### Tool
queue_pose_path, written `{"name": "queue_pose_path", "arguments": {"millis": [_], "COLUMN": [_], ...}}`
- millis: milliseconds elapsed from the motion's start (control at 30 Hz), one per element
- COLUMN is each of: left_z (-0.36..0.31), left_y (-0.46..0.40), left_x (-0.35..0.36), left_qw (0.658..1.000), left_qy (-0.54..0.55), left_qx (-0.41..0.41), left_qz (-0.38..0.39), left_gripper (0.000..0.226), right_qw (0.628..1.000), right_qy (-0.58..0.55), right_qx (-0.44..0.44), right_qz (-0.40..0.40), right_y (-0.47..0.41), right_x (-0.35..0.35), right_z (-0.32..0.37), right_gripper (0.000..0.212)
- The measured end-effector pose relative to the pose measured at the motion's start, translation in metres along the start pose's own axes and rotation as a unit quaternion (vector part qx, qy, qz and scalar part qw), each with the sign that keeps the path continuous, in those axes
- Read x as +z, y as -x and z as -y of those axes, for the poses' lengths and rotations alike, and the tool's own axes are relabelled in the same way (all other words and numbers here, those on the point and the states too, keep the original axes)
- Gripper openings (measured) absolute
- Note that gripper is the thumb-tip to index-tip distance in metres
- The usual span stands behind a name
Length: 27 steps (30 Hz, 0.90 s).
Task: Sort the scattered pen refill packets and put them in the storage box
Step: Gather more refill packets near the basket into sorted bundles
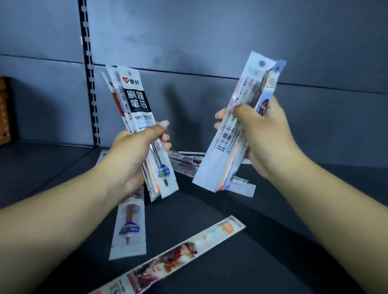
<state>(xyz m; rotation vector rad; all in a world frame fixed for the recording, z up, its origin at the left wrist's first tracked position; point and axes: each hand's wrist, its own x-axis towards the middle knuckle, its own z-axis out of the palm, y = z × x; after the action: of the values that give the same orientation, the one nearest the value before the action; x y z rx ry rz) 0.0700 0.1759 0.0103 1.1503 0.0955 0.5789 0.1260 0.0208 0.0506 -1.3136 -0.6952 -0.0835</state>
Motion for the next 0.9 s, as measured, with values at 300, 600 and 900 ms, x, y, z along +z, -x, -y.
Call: {"name": "queue_pose_path", "arguments": {"millis": [300,600,900], "left_z": [-0.01,-0.013,-0.014], "left_y": [0.007,0.019,0.018], "left_x": [-0.002,0.004,-0.003], "left_qw": [0.99,0.971,0.969], "left_qy": [-0.017,-0.075,-0.141], "left_qx": [0.004,-0.036,-0.008], "left_qz": [0.14,0.225,0.204], "left_gripper": [0.019,0.068,0.022], "right_qw": [0.998,0.985,0.972], "right_qy": [-0.022,-0.093,-0.071], "right_qx": [0.022,0.086,0.13], "right_qz": [0.059,0.12,0.182], "right_y": [0.007,0.003,0.003], "right_x": [0.0,0.041,0.056], "right_z": [0.004,0.008,-0.006], "right_gripper": [0.015,0.007,0.024]}}
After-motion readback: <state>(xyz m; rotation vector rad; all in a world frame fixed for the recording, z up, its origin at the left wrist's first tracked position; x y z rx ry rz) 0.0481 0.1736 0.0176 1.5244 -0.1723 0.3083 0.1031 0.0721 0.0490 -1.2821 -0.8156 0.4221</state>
